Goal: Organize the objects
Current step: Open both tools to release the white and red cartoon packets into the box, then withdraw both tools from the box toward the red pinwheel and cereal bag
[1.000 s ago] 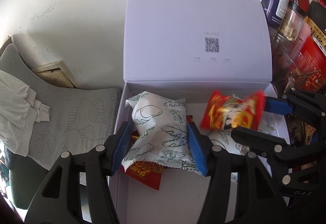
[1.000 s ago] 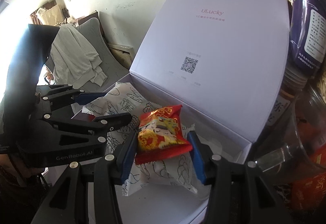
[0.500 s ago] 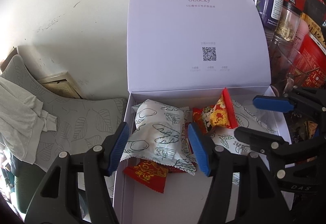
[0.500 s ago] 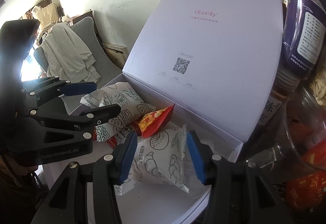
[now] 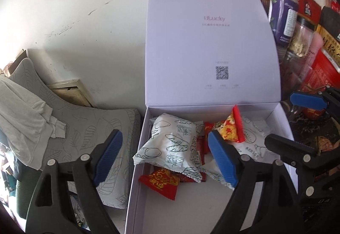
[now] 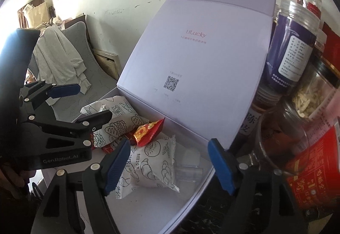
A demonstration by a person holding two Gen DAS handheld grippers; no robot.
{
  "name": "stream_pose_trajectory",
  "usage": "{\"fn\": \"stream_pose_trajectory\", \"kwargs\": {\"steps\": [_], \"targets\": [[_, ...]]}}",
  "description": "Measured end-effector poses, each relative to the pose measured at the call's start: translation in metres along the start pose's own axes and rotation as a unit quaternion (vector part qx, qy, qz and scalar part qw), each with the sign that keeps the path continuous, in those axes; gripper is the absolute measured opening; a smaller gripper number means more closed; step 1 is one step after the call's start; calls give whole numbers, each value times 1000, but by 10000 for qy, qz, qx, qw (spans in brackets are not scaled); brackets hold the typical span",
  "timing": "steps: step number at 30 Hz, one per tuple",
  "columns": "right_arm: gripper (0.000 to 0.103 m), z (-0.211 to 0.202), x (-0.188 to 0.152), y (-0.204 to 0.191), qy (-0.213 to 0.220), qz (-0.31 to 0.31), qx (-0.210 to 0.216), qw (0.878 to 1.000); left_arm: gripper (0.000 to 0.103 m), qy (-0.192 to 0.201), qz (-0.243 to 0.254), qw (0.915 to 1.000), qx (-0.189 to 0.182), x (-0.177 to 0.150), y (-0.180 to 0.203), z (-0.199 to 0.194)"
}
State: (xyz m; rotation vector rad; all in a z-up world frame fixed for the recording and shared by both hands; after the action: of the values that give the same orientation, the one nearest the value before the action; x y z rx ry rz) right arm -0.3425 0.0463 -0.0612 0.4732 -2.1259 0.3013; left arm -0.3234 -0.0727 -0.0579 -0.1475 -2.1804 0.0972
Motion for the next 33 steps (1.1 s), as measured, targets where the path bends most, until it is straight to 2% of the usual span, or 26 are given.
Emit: {"fn": "stream_pose_trajectory", "kwargs": {"steps": [2, 6, 9, 14, 19, 23, 33], "targets": [[81, -8, 4, 1, 24, -16, -147, 9999, 88, 4, -13, 9999, -138, 0, 0, 0], [82, -26, 12, 2, 180, -22, -247, 9995, 88, -108, -174, 9997, -139, 0, 0, -5], [87, -37, 16, 5, 235, -93, -421, 9988, 88, -178, -318, 9993, -48, -2, -4, -11], [87, -58, 19, 8, 377, -47, -484, 9981, 88, 101, -309, 9994, 120, 7, -5, -34], [87, -85, 16, 12, 497, 24, -721, 9962, 88, 251, -361, 9990, 37, 15, 16, -70], [87, -107, 13, 14, 588, 151, -667, 9959, 88, 327, -189, 9991, 208, 12, 21, -86], [87, -151, -7, 5, 524, 180, -642, 9964, 88, 316, -214, 9990, 222, -3, 32, -131]]}}
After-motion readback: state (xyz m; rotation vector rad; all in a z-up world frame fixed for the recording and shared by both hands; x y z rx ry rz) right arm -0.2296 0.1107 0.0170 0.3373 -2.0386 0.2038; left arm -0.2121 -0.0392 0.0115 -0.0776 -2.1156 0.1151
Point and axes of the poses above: each gripper's, at about its wrist camera, not at the fingertips, and z roughly the way its jaws point, y to its right, x to its top, the point moved 6 cm from there along z, roughly the way its jaws point, and after that the axes turned 13 degrees about y, right-handed, at the moved point
